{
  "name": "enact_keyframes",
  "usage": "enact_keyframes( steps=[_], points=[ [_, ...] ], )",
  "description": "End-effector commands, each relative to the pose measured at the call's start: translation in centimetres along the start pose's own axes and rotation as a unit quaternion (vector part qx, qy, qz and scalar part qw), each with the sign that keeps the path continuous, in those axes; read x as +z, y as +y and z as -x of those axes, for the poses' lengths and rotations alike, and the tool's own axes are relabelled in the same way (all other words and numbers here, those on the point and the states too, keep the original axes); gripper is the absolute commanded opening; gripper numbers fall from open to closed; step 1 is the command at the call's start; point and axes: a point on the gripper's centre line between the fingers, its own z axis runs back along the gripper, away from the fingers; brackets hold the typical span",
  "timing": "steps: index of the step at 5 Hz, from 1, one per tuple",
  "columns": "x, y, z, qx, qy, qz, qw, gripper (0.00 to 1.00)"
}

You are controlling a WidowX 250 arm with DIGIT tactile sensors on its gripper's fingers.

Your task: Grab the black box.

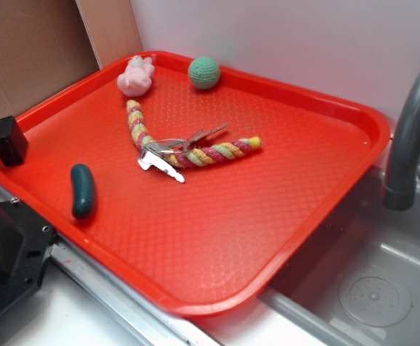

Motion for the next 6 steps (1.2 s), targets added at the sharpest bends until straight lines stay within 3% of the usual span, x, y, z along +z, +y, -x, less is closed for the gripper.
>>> enact_keyframes(
  steps=[1, 2, 3, 4, 5, 6],
  points=[
    [-3.2, 0.3, -2.1, -0.071, 0.0, -0.007, 0.997, 1.0],
    [-6.0, -0.2, -2.7, -0.068, -0.028, 0.017, 0.997, 1.0],
    [-8.2, -1.2, -3.3, -0.066, -0.006, 0.012, 0.998, 1.0],
    [-9.0, -1.6, -3.1, -0.061, 0.005, 0.002, 0.998, 0.67],
    [-8.2, -1.6, -3.0, -0.065, 0.003, -0.01, 0.998, 0.0],
    [-6.8, -2.1, -3.2, -0.102, 0.008, -0.022, 0.995, 0.0]
  ],
)
